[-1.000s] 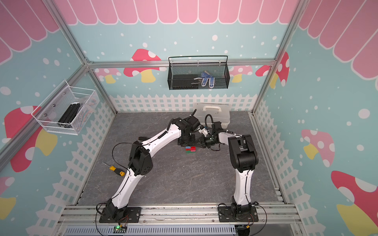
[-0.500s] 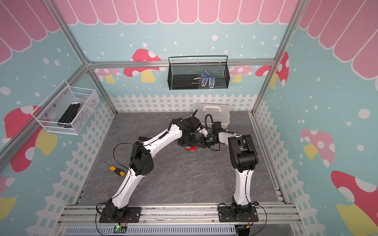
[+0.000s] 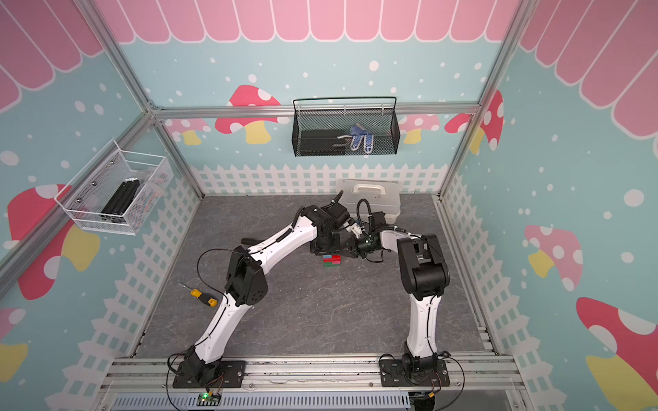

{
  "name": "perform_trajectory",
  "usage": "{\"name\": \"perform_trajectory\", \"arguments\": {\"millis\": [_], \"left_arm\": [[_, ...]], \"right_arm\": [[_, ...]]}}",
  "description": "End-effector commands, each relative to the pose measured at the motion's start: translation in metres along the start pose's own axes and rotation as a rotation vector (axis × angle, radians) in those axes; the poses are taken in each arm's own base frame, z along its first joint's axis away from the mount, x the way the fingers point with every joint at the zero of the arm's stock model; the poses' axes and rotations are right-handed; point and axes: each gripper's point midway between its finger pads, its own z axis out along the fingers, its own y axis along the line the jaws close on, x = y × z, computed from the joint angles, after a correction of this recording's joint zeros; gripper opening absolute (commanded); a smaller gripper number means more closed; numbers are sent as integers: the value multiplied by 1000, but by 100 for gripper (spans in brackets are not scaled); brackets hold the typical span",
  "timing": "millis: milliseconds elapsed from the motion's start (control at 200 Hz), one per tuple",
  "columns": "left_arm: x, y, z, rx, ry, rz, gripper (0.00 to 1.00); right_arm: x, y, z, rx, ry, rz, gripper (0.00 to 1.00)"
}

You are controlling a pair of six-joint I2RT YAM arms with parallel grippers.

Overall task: Assemble the number 5 with lego
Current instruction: Assemble the lego brick with the lego brick.

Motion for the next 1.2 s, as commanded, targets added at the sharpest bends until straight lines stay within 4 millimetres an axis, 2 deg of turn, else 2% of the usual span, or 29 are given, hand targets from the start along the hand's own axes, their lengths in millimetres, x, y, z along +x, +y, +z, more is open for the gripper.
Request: {"name": "perform_trajectory", "arguments": {"millis": [0,245,495,660,896,1021,1196], "left_arm": [[16,19,49,-119,71,2,23],[21,12,55,-94,102,89,26],[26,12,60,-100,120,47,25],[34,16,67,-108,150,10,25],[39,24,64,-143,146,-8,24],[37,20,66,-143,132,5,24],[30,2,62,-82,118,21,28]], "right_arm": [[29,-33,16,80,79,108,0],[30,-33,15,82,82,107,0],[33,-36,16,93,92,114,0],[47,-46,19,108,108,138,0],[58,-53,21,109,99,155,0],[58,-54,20,113,97,157,0],[61,-60,20,131,102,170,0]]}}
